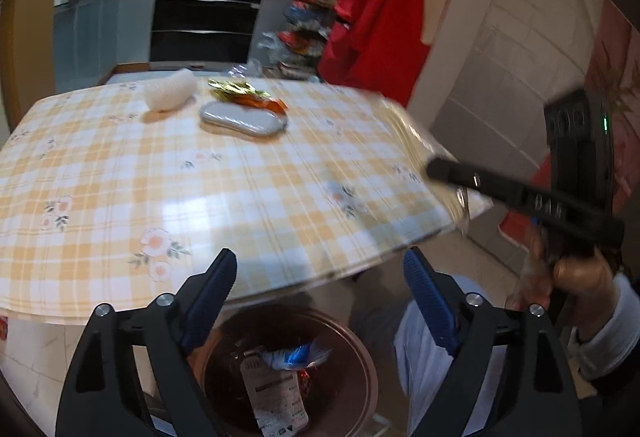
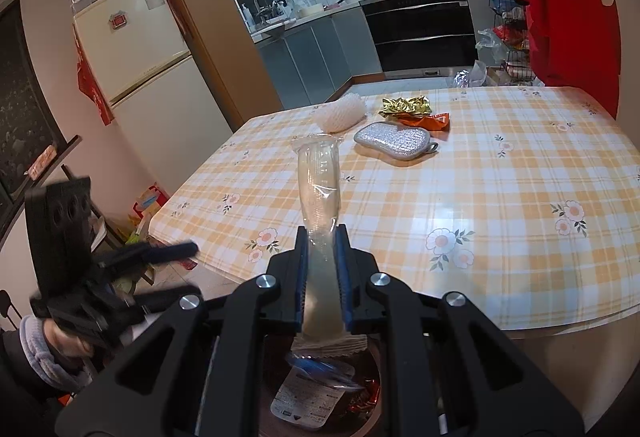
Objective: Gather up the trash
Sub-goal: 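Carry the can and wrapper over the bin and open both tools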
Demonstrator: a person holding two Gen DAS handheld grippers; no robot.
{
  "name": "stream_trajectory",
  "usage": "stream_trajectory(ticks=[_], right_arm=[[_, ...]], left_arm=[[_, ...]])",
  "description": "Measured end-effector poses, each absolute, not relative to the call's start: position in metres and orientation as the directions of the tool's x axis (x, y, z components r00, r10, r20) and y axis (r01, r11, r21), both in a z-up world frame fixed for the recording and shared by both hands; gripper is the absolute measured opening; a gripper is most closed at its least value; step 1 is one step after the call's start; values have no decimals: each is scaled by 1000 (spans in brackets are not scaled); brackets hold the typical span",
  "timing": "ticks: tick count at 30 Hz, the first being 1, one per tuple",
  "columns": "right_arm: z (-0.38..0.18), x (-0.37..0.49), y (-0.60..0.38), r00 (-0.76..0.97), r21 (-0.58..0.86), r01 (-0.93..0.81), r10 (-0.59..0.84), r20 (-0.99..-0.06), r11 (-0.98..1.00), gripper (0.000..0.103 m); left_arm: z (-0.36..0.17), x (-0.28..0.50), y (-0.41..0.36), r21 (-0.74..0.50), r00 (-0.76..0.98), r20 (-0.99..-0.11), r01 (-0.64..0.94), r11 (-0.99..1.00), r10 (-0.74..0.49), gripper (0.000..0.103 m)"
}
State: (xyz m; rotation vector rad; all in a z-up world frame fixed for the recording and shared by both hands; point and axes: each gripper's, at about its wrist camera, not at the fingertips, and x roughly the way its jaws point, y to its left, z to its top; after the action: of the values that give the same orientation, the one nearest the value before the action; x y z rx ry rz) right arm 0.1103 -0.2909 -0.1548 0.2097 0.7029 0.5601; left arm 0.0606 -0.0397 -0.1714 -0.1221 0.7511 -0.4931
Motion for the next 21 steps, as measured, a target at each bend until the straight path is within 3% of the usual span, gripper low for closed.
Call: stream_trajectory(ticks=[5, 13, 21], right_arm=[[-159, 106, -285, 611, 348, -431, 553, -566, 833, 17], [-172, 95, -267, 567, 318, -471, 558, -606, 823, 17], [-179, 88, -252, 529, 302, -506, 568, -631, 808, 17]], left_arm=[[-148, 57, -7, -259, 729, -578, 262, 929, -367, 97], [-131, 43, 30, -202, 822, -537, 94, 975, -191, 97], [-132, 39, 36, -178, 826, -543, 65, 982, -153, 97]])
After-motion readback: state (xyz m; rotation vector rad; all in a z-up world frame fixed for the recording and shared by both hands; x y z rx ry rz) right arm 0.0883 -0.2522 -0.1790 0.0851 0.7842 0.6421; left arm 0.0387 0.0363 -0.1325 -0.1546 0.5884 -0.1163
